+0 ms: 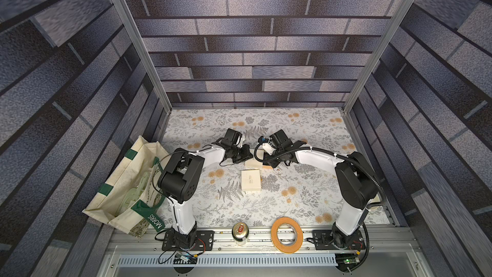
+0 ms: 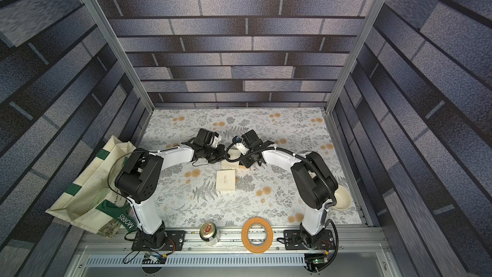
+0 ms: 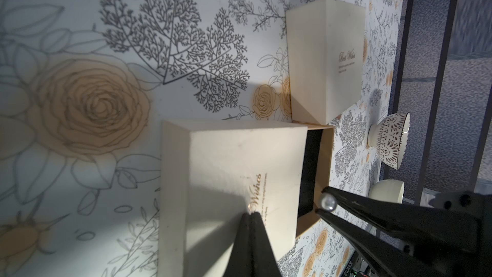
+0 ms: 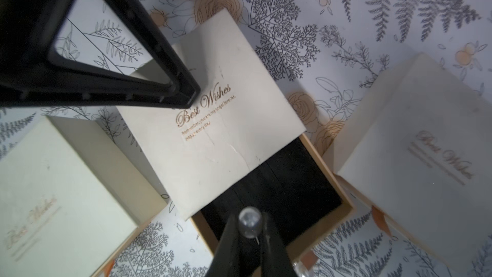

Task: Take out the earrings from the drawer-style jewelry box
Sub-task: Pick up the earring from the drawer, then place the earring at the center of the board.

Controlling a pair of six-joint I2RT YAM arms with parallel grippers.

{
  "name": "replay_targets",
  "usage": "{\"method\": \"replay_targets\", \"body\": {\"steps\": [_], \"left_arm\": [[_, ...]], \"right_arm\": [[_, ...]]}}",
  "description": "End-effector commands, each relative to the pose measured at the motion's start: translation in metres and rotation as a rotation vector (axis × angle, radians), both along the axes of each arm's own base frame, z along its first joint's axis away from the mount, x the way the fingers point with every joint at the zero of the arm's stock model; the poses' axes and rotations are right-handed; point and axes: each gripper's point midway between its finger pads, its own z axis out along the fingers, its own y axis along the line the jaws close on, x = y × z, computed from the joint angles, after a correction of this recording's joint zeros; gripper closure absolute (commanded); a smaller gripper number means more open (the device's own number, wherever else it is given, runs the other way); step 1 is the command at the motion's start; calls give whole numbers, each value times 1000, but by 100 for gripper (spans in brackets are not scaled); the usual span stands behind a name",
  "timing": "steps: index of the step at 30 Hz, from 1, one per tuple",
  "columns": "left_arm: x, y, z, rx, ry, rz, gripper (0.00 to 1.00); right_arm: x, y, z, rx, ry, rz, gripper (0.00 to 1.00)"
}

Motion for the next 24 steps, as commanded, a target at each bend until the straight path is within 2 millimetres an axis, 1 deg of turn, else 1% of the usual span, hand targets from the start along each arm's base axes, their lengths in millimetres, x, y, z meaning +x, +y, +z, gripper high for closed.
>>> {"method": "replay_targets", "body": {"steps": [1, 6, 8, 11, 13, 16, 19, 21, 24], "left_arm": [[-12, 11, -24, 55, 73, 13, 100], [-12, 11, -25, 56, 74, 14, 100], [-11, 10, -24, 54, 70, 14, 100], [-10, 9, -22, 50, 67, 12, 100], [-9, 9, -21, 49, 66, 10, 100], [-8, 8, -20, 49, 63, 9, 100], [-8, 8, -19, 49, 64, 9, 100], [-9, 9, -20, 51, 65, 9, 100], [-9, 8, -20, 52, 66, 8, 100]], "right_arm": [[3, 6, 26, 84, -56, -34, 97], [2, -1, 44, 127, -79, -92, 97], [2, -11, 48, 130, -69, -144, 97], [1, -28, 44, 120, -21, -227, 97], [-8, -45, 24, 86, 39, -279, 97], [-15, -58, 7, 70, 98, -331, 97], [-24, -63, -10, 43, 159, -350, 97], [-25, -66, -19, 29, 179, -364, 97], [-25, -66, -26, 18, 195, -367, 97]]}}
